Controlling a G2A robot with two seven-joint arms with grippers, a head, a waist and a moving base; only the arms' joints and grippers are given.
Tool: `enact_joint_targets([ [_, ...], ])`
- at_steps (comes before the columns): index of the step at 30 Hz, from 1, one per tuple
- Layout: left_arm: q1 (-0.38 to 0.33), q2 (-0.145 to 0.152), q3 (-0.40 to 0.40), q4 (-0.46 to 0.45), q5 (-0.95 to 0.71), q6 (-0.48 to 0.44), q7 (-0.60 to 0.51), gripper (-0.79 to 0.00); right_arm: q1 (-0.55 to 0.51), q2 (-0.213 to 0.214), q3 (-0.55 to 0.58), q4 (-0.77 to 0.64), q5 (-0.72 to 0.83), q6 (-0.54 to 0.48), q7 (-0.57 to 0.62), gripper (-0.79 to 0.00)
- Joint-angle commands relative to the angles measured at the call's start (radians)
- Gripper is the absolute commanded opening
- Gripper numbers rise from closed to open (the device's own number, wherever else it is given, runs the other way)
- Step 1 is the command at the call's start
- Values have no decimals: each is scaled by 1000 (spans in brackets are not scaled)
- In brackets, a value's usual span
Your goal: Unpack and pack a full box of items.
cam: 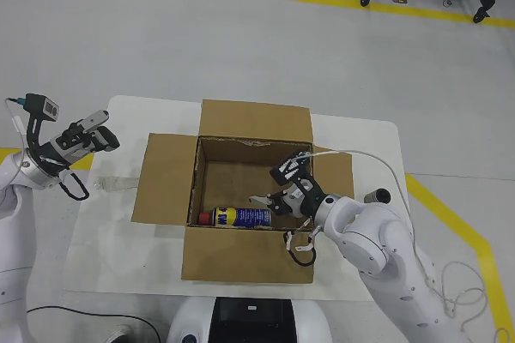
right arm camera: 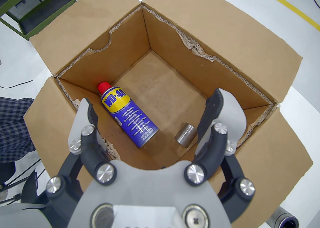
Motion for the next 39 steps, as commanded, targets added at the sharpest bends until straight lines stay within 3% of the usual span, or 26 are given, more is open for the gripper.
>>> enact_joint_targets([
  [1,0,0,0,0,0,0,0,0,0,0,0,0,0,0,0,0],
  [23,0,0,0,0,0,0,0,0,4,0,3,15,23,-15,-8,0],
  [31,0,0,0,0,0,0,0,0,89,-15,-19,60,145,124,159,0],
  [39,0,0,0,0,0,0,0,0,185,-36,-84,132,148,289,273,0],
])
